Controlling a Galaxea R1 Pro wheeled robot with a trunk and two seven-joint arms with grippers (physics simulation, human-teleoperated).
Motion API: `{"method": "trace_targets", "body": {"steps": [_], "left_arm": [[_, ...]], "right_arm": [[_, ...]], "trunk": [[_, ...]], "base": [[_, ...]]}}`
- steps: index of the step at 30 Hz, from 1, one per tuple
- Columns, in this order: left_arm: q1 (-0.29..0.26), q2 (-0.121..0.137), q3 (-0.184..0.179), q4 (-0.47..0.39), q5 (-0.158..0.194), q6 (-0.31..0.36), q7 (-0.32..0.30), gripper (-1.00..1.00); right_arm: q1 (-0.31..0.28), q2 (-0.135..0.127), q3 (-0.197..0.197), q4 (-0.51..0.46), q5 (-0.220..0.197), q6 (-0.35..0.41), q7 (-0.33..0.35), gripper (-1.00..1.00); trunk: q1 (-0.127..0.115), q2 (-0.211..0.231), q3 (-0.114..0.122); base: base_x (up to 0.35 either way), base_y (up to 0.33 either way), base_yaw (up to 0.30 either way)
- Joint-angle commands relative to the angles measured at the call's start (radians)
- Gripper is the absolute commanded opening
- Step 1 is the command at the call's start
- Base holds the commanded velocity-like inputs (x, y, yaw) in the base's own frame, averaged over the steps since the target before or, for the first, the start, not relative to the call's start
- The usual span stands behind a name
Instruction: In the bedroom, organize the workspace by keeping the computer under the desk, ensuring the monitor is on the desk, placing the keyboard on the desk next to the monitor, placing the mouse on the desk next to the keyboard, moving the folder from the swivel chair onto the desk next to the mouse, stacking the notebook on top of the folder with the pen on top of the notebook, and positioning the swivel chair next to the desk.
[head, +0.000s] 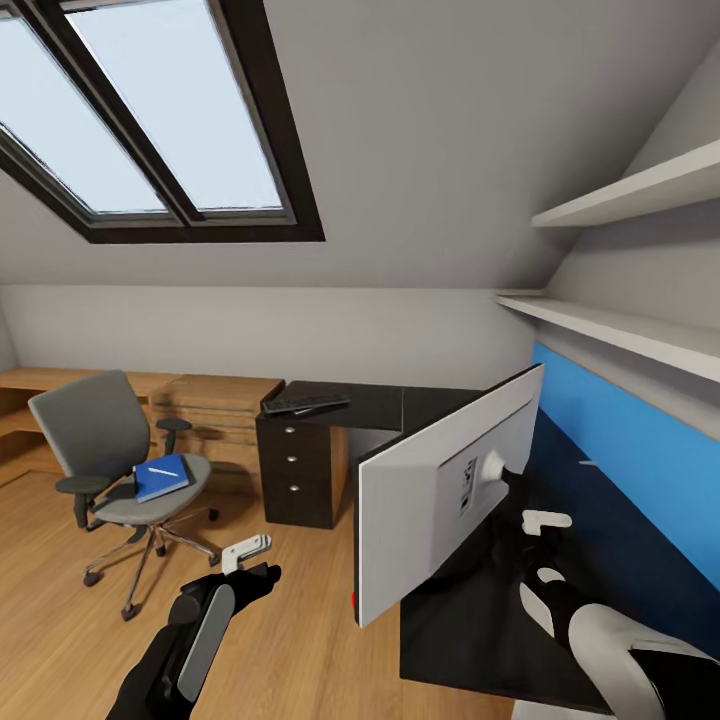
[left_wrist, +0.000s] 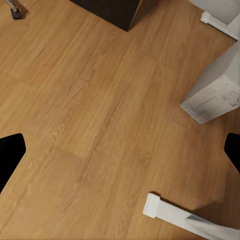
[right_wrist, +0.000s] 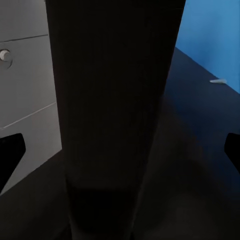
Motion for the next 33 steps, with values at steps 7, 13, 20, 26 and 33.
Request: {"method": "trace_targets", "body": {"steps": [7,13,20,26,33], "left_arm": [[-0.001,-0.001,0.001,-0.001,0.011,0.004,0.008,1.0],[-0.001,-0.001,0.001,-0.001,0.011,0.003,0.007,1.0],[-0.001,-0.002,0.001,-0.001,0.011,0.004,0.008,1.0],[-0.001,-0.002,0.001,-0.001,0.011,0.004,0.008,1.0],[-0.001,-0.001,0.001,-0.001,0.011,0.004,0.007,1.0]], "right_arm": [[-0.001,0.0,-0.006,0.001,0.004,-0.004,0.0,1.0],[-0.001,0.0,-0.006,0.001,0.004,-0.004,0.0,1.0],[-0.001,0.0,-0.006,0.001,0.004,-0.004,0.0,1.0],[-0.001,0.0,-0.005,0.001,0.004,-0.004,0.0,1.0],[-0.001,0.0,-0.005,0.001,0.004,-0.004,0.0,1.0]], "trunk": [[0.0,-0.001,-0.002],[0.0,-0.001,-0.002],[0.0,-0.001,-0.002],[0.0,-0.001,-0.002],[0.0,-0.001,-0.002]], "base": [[0.007,0.0,0.0],[0.032,0.0,0.0],[0.01,0.0,0.0],[0.001,0.0,0.0],[0.051,0.0,0.0]]}}
